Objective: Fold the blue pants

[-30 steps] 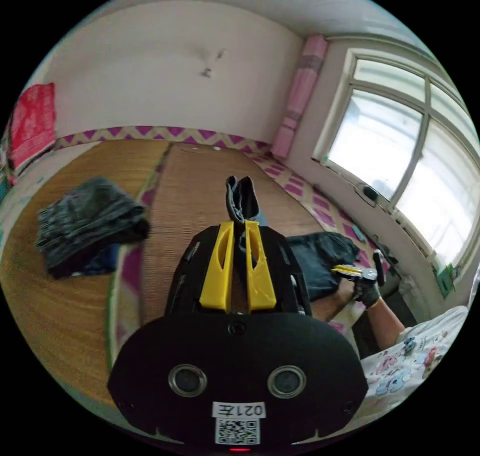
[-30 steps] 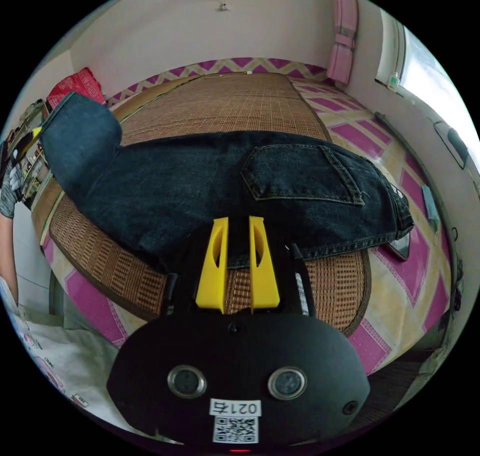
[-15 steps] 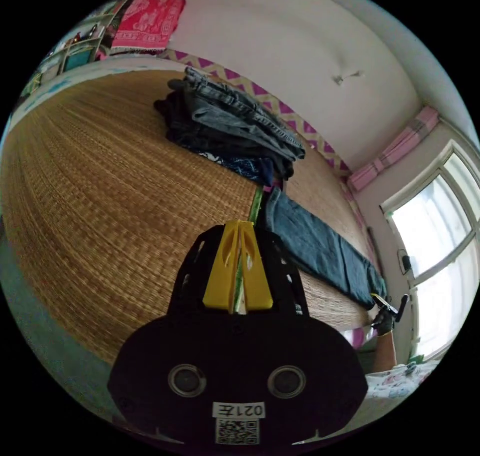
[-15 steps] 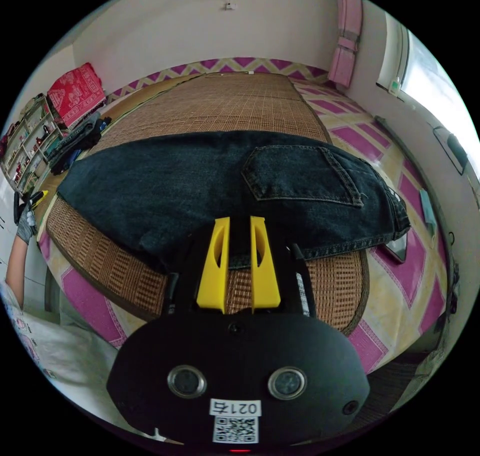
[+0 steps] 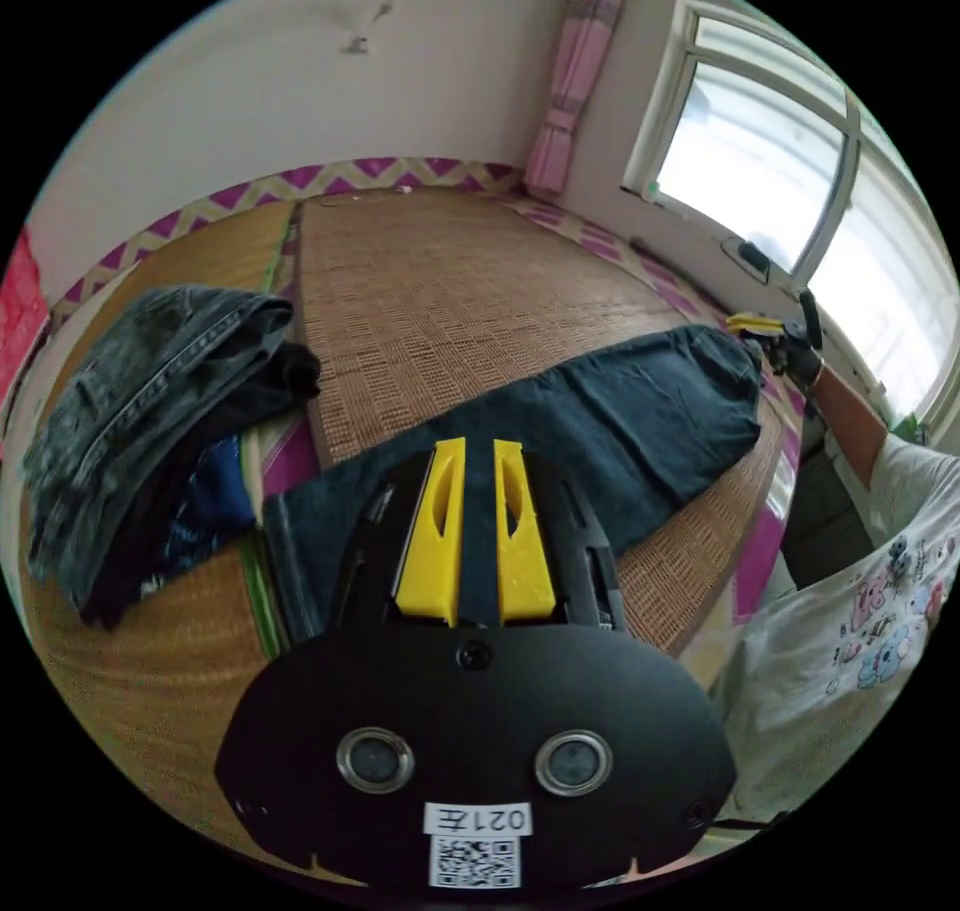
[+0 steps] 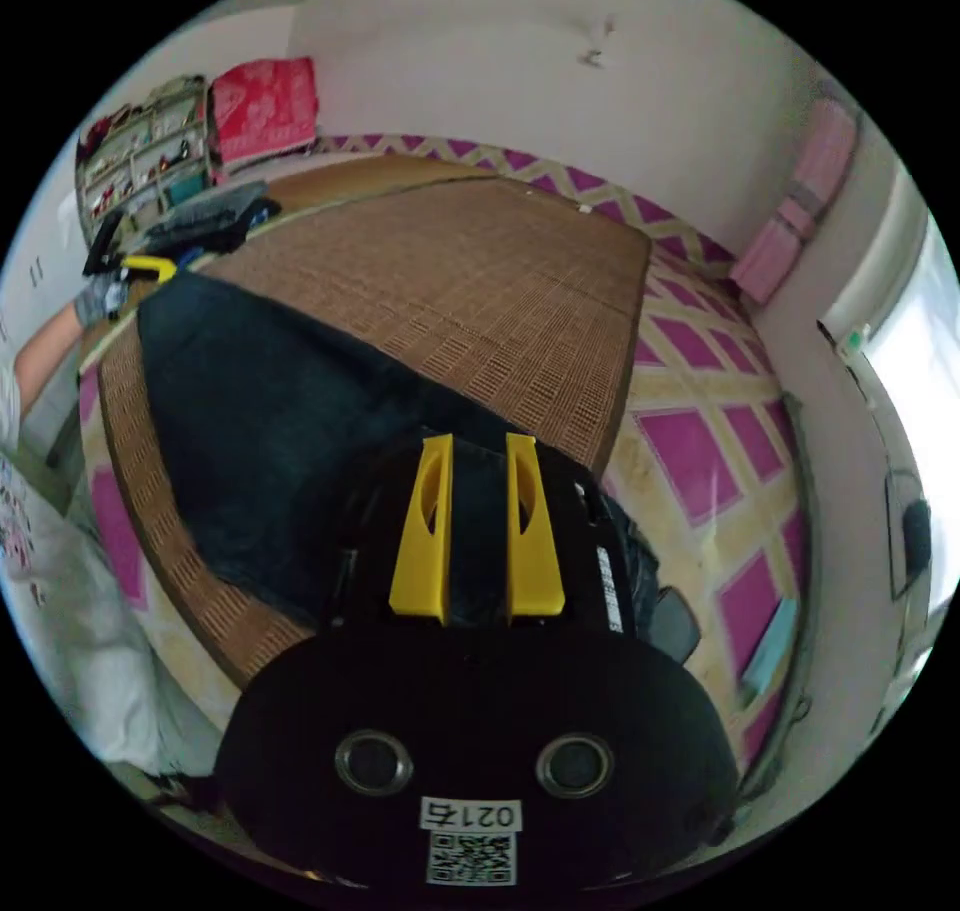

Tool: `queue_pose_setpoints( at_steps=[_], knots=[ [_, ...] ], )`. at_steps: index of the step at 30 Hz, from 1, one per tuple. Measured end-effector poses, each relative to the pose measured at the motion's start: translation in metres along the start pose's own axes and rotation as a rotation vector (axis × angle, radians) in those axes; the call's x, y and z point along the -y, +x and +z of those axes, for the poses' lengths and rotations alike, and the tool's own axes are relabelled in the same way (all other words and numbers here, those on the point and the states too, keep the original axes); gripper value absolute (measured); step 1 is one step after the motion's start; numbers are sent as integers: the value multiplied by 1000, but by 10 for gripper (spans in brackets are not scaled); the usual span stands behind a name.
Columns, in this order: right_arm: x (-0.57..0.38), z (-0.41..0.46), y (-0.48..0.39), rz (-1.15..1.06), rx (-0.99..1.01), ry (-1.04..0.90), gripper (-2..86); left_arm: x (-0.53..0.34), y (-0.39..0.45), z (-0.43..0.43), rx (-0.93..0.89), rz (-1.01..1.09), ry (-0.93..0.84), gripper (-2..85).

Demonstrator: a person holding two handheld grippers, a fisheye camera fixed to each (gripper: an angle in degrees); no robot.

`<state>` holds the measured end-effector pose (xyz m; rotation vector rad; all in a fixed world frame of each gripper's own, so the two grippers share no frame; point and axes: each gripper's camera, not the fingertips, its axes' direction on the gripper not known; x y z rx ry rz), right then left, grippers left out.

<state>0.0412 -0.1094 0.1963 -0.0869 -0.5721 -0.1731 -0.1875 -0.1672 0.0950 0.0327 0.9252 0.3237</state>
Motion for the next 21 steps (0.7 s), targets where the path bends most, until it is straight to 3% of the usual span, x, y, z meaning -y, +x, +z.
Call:
queue_pose_setpoints(
  at_steps=[8,12,21],
  knots=[
    [45,78,77,-148,156,-227,95,43,-11,42,16,201,-188,63],
    [48,77,99,-196,277,-251,36,41,-18,39,-43,240,-211,66],
    [0,0,128,-199,330,-6,-10,15,-40,18,-78,229,-195,68]
  ],
)
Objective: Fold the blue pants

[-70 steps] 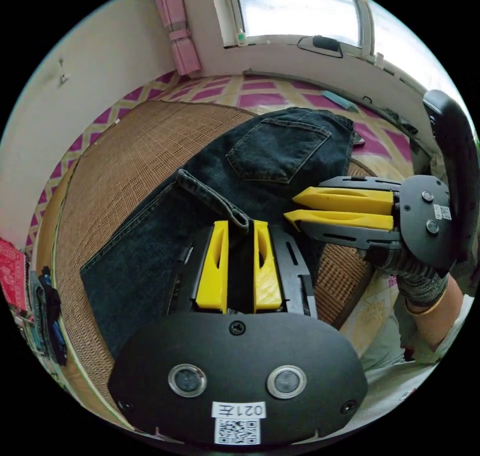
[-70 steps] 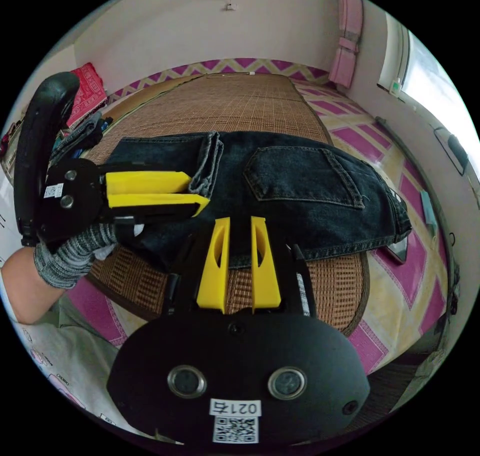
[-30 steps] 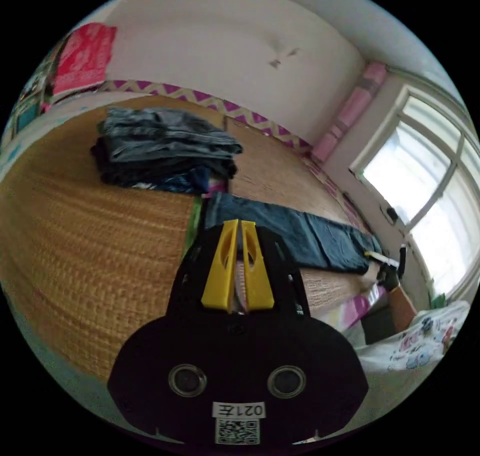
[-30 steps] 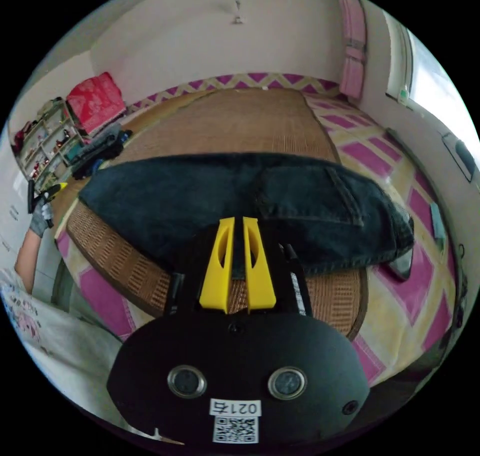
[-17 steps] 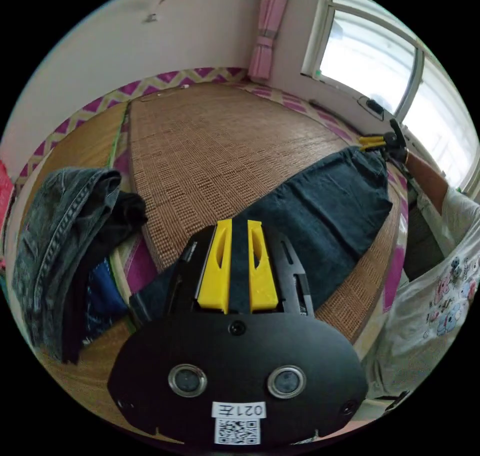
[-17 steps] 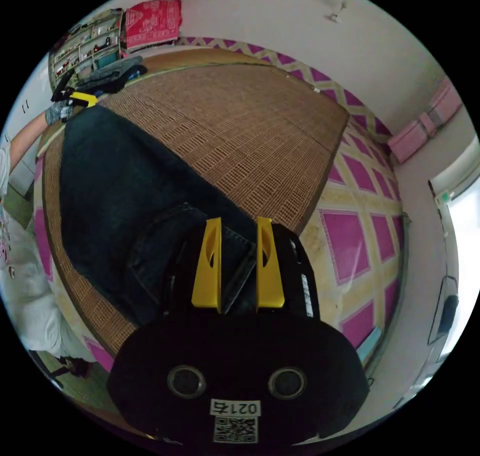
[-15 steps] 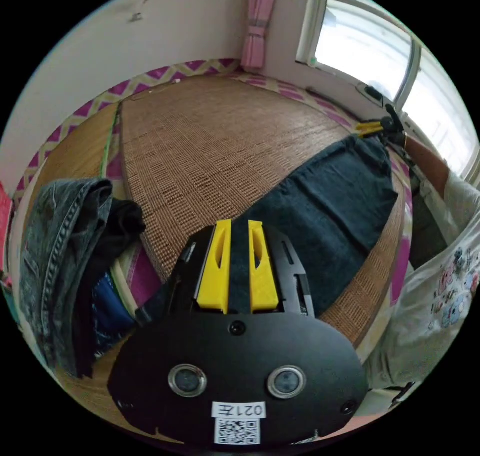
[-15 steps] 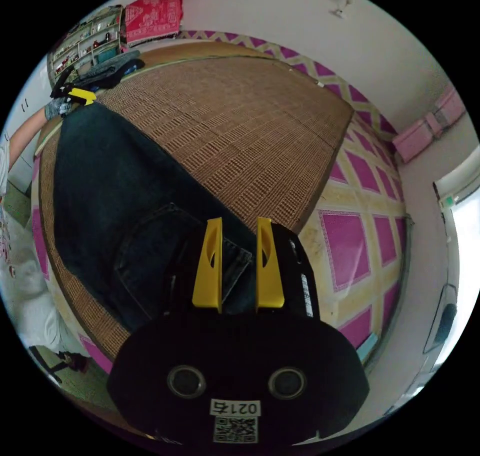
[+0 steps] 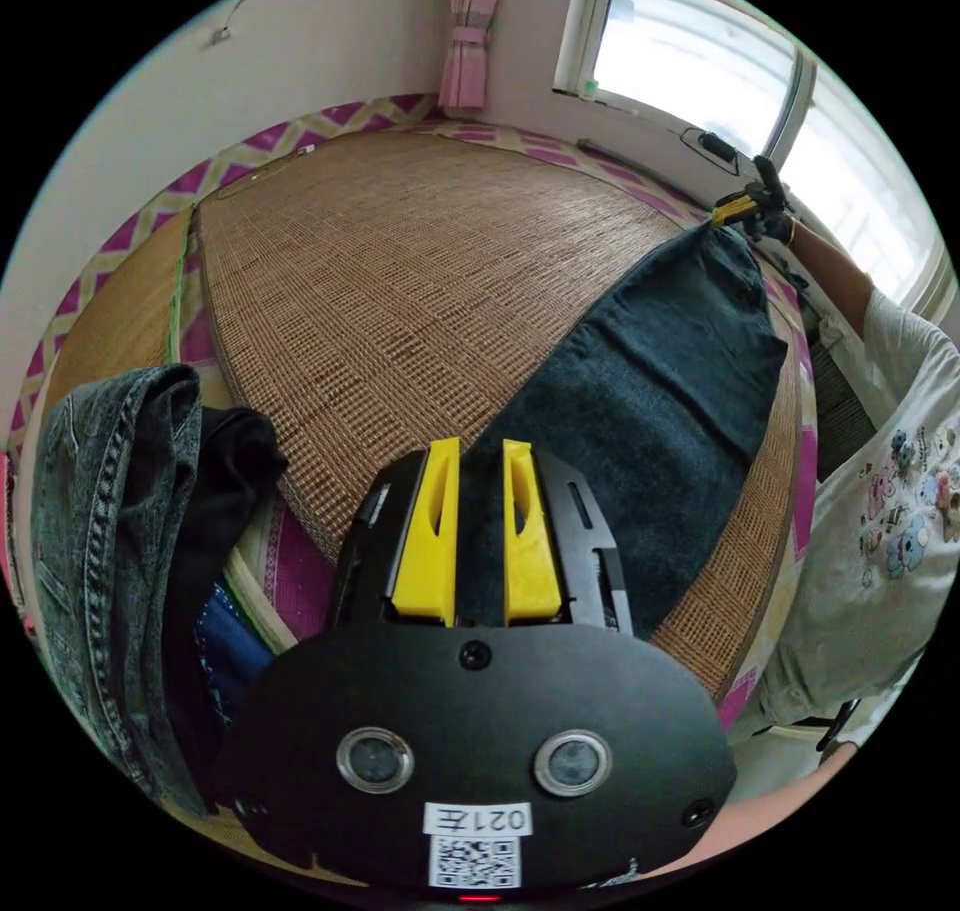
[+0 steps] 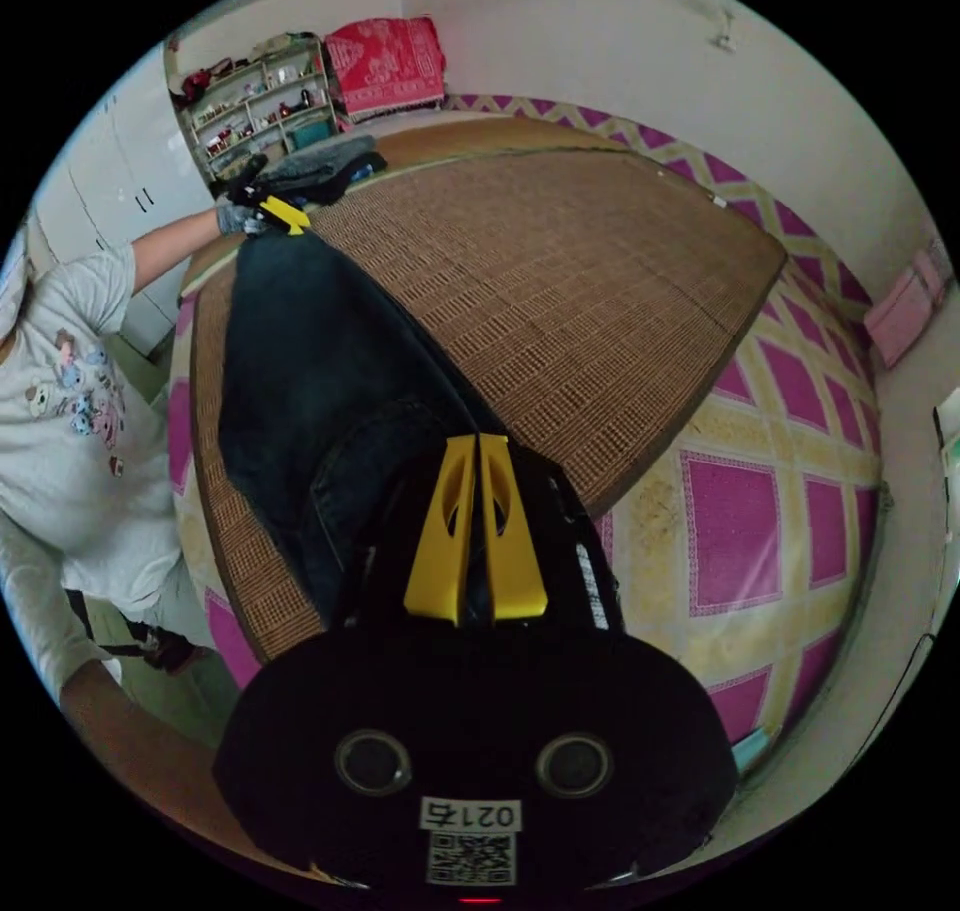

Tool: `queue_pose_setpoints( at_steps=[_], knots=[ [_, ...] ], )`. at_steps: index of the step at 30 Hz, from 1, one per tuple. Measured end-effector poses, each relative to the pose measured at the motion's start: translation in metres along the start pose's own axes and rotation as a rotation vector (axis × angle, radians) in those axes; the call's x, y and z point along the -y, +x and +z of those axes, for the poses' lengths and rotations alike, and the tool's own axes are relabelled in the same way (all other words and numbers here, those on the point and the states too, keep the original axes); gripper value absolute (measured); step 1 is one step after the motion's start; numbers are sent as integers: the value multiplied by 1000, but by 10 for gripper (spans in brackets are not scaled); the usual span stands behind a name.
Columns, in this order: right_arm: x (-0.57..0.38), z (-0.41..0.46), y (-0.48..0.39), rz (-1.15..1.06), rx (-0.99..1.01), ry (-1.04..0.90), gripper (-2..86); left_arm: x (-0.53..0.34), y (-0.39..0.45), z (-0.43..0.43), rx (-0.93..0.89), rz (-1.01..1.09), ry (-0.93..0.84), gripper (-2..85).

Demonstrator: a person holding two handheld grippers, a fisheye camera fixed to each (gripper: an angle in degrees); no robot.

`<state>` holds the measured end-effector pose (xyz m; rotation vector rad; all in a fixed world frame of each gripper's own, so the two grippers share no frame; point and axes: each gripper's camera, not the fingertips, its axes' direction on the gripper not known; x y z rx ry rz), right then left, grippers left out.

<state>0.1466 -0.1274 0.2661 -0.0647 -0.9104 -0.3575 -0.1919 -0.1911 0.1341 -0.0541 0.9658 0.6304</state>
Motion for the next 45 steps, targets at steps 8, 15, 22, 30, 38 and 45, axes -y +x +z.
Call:
queue_pose_setpoints(
  at_steps=[8,15,22,30,38,45],
  knots=[
    [-35,-59,-17,-10,1,107,-10,-38,-6,-22,7,21,-4,2],
    [-86,-116,-60,-36,-35,150,-10,-104,34,-116,-34,91,261,-10],
    [-205,-165,-164,-61,-10,198,-10,-231,143,-193,-42,137,384,-10],
    [-346,-72,-207,180,96,77,-10,-343,201,-133,-168,-102,298,-10],
    [-393,-72,-184,257,187,193,-10,-395,212,-125,-221,-223,359,-10],
    [-413,-132,-185,289,186,357,21,-447,196,-178,-106,-445,618,-7]
  ],
)
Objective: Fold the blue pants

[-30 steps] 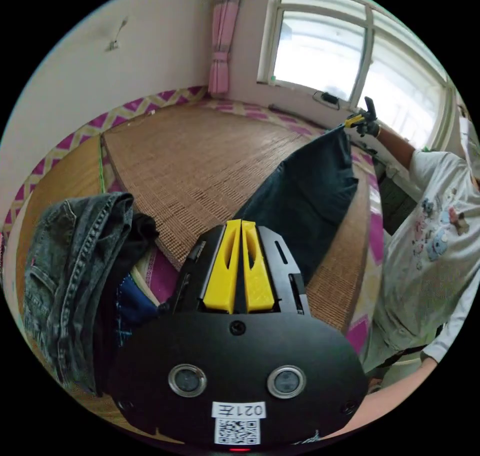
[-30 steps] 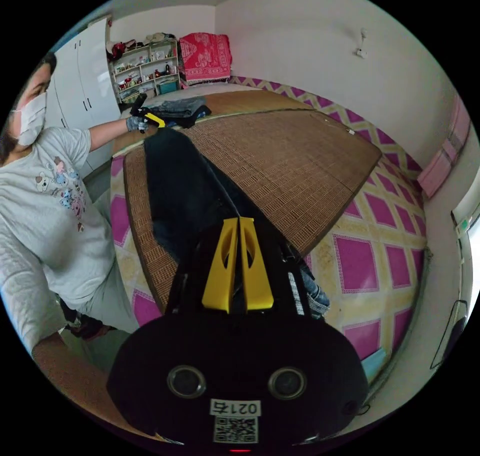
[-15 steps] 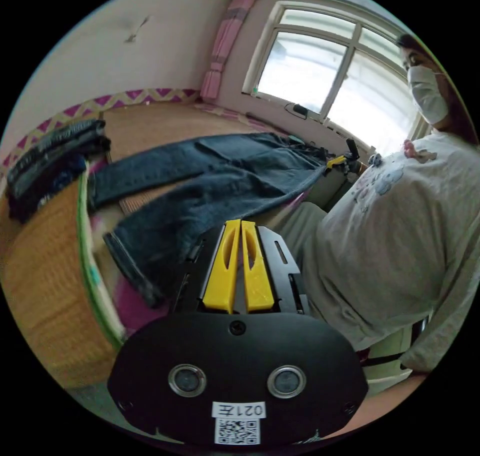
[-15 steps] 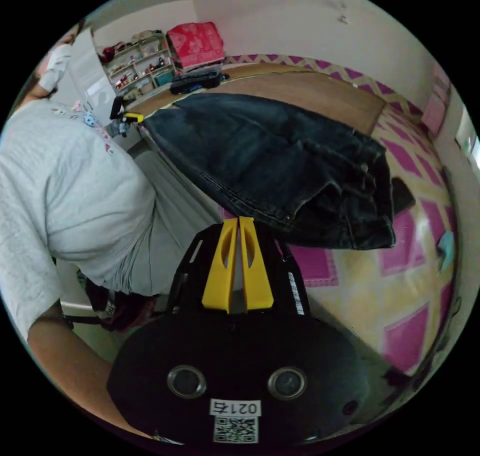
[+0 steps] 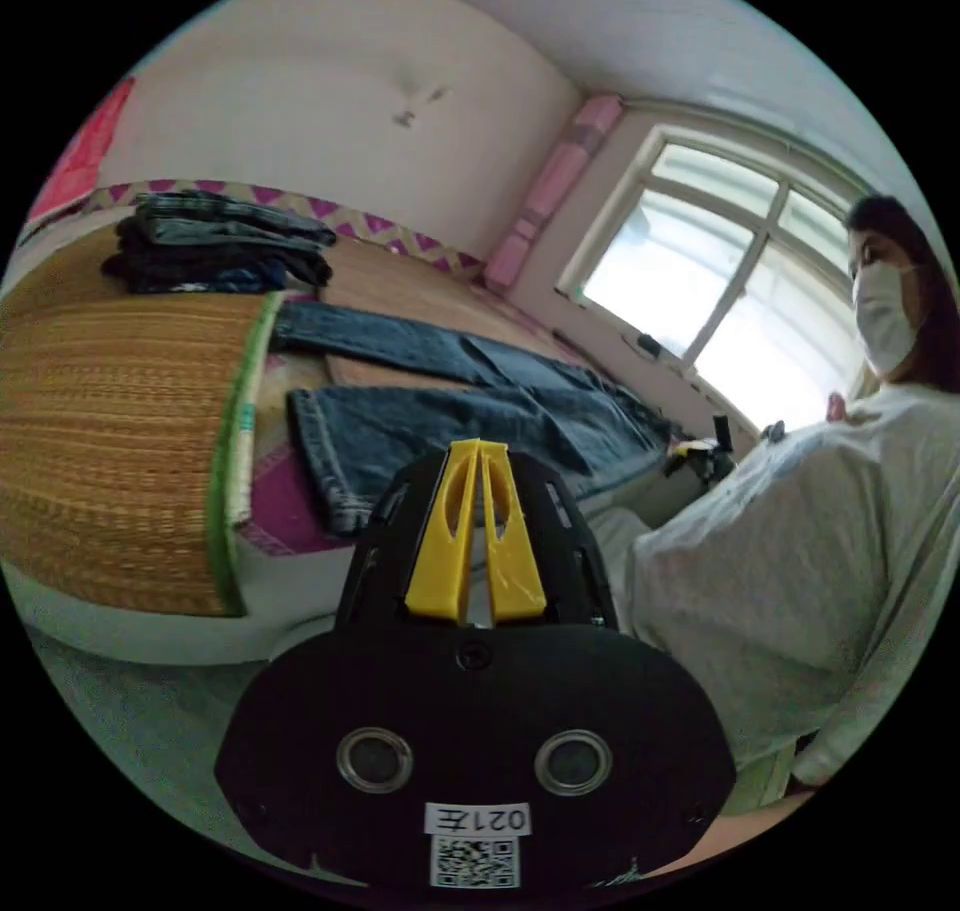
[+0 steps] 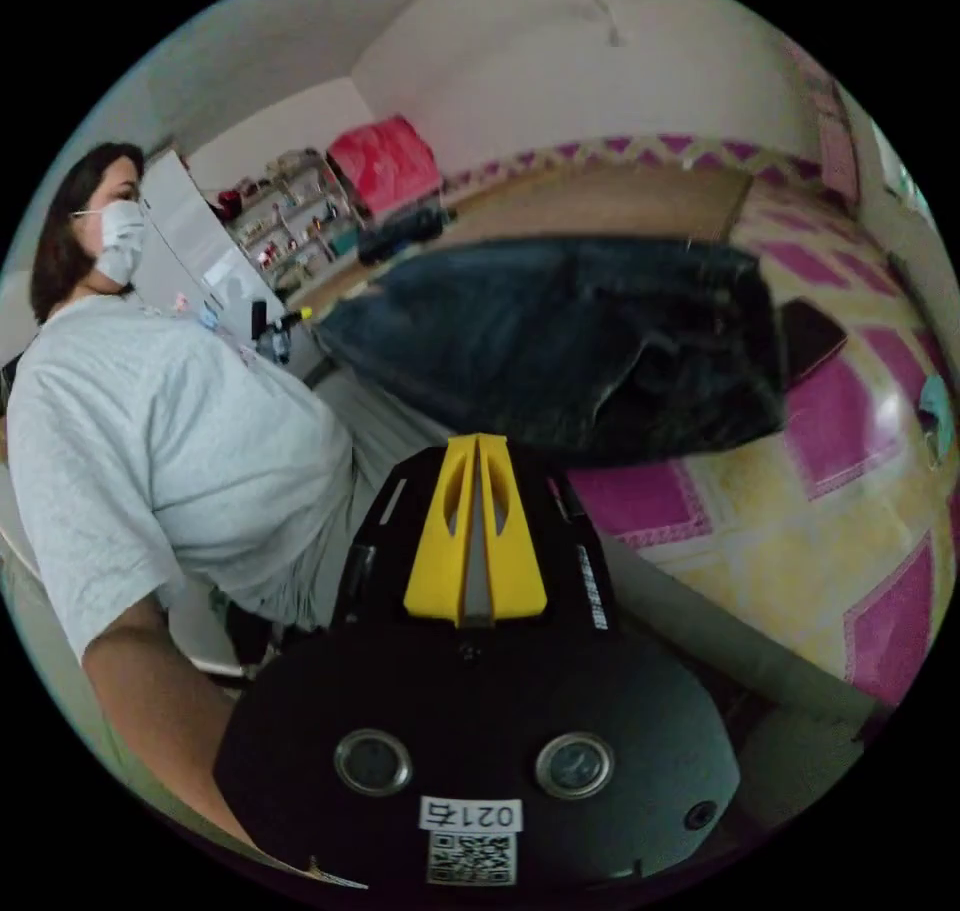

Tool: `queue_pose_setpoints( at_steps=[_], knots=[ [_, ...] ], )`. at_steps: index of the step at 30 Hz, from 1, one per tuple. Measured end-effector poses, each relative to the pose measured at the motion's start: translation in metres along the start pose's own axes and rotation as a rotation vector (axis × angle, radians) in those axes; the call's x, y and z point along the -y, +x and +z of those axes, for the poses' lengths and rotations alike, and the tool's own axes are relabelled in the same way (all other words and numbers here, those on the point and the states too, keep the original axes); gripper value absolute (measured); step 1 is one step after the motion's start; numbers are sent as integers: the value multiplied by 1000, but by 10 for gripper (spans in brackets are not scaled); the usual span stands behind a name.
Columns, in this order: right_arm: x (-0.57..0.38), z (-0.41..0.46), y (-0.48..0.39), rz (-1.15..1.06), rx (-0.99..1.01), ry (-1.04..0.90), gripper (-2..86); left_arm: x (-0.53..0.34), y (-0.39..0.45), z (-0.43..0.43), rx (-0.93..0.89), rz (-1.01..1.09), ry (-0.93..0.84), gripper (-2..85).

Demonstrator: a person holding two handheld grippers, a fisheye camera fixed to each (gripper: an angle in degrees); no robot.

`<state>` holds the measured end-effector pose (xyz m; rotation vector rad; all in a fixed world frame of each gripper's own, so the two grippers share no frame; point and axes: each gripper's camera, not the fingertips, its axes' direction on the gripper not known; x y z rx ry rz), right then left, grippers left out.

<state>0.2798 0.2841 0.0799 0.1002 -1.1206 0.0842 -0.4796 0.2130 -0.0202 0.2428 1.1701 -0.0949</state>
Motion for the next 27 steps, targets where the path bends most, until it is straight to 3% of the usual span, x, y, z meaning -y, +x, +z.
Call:
queue_pose_setpoints(
  at_steps=[3,6,11,13,16,21,24,27],
  knots=[
    [11,-31,18,131,-179,165,107,1,-9,-10,163,-45,-7,7],
    [31,-17,56,292,-396,35,129,3,-16,2,246,-91,-72,41],
    [47,14,115,452,-543,-96,142,1,-6,20,390,-113,-110,45],
    [45,32,142,541,-458,-202,115,-6,-6,26,497,-174,-114,8],
    [50,10,144,622,-335,-113,16,-5,-1,27,531,-157,-141,-6],
    [26,-47,124,611,57,198,-1,6,-7,24,581,-130,-178,-9],
    [-25,-33,155,835,-72,71,-3,4,-17,24,518,-176,-195,-9],
    [-40,-32,148,833,-73,141,-5,-3,-10,21,532,-176,-182,-9]
  ],
)
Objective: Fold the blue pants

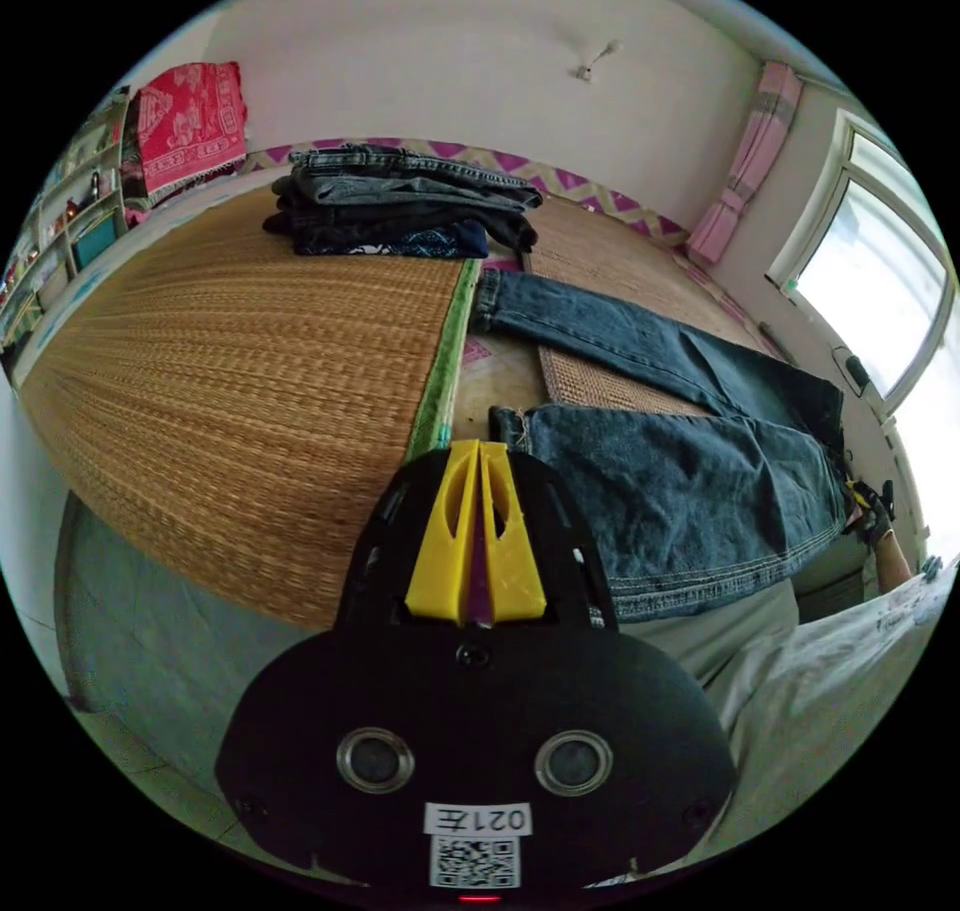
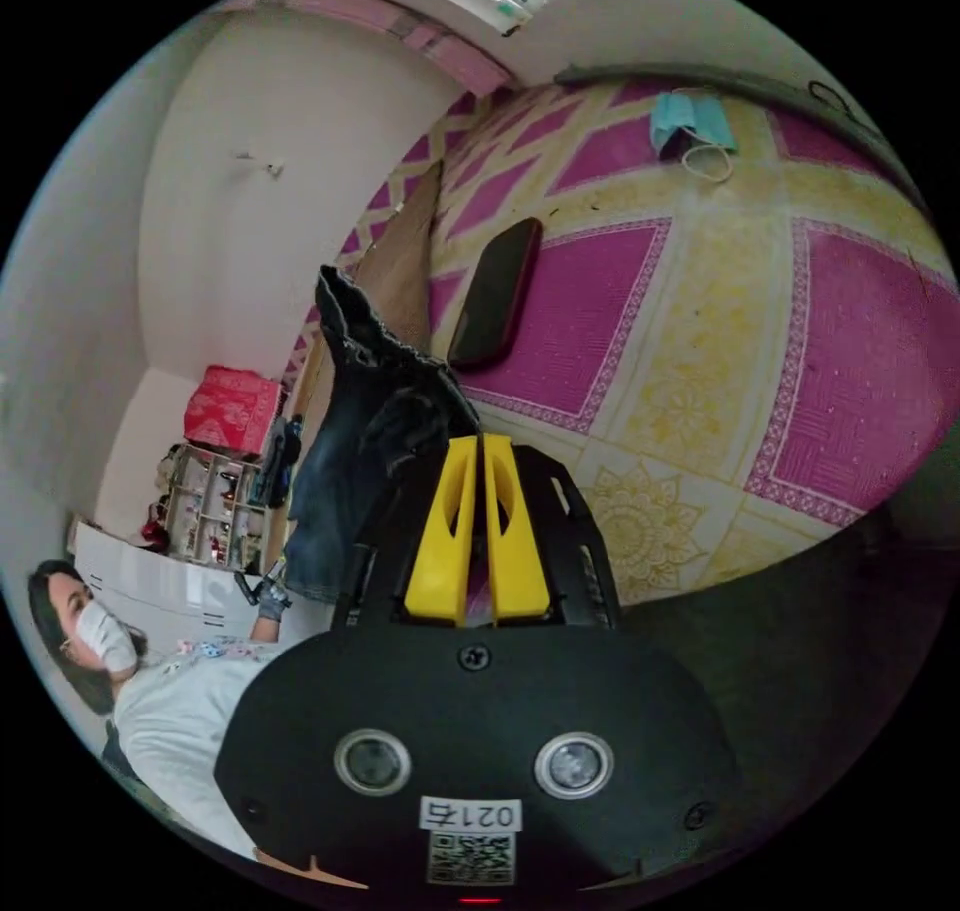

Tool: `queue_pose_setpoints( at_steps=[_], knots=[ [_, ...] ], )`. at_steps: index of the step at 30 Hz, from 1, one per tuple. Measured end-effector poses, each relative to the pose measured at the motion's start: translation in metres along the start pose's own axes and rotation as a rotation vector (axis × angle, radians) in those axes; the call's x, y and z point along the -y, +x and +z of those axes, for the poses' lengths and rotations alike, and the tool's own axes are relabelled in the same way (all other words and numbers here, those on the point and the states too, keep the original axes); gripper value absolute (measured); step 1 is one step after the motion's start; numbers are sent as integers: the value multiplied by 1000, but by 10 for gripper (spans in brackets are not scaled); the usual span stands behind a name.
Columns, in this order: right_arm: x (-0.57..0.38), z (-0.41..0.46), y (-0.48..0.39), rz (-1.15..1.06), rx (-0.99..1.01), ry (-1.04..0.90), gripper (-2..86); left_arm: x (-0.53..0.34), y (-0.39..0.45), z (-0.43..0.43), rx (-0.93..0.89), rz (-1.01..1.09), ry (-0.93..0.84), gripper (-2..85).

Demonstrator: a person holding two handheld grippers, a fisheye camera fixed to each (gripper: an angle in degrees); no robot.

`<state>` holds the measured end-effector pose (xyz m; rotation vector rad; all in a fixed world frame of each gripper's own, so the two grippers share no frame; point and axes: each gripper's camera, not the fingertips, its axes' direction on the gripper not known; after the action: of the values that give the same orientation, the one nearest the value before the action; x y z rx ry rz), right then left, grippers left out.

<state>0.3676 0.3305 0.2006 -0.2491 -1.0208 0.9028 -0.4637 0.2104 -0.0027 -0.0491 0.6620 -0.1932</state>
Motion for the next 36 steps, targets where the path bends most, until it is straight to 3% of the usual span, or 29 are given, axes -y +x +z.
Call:
queue_pose_setpoints(
  at_steps=[5,11,15,19,27,29,33,36],
  knots=[
    [-1,10,-59,-153,-262,14,-7,-17,7,-16,-10,11,30,-9],
    [9,21,-143,-349,-403,145,-10,-33,14,-41,-45,14,78,-9],
    [25,87,-173,-480,-501,-57,-10,-43,20,-50,-86,9,100,-9],
    [34,129,-170,-449,-709,-100,-10,-52,26,-49,-100,18,87,-9],
    [-3,105,-171,-397,-696,-17,-8,-66,20,-51,-120,8,72,-9],
    [-16,101,-159,-336,-644,-100,-6,-69,16,-53,-122,2,80,-9],
    [-88,60,-184,-410,-580,102,4,-75,9,-59,-121,-19,87,-8],
    [-134,40,-190,-370,-562,142,42,-79,6,-70,-105,-60,90,-5]
  ],
)
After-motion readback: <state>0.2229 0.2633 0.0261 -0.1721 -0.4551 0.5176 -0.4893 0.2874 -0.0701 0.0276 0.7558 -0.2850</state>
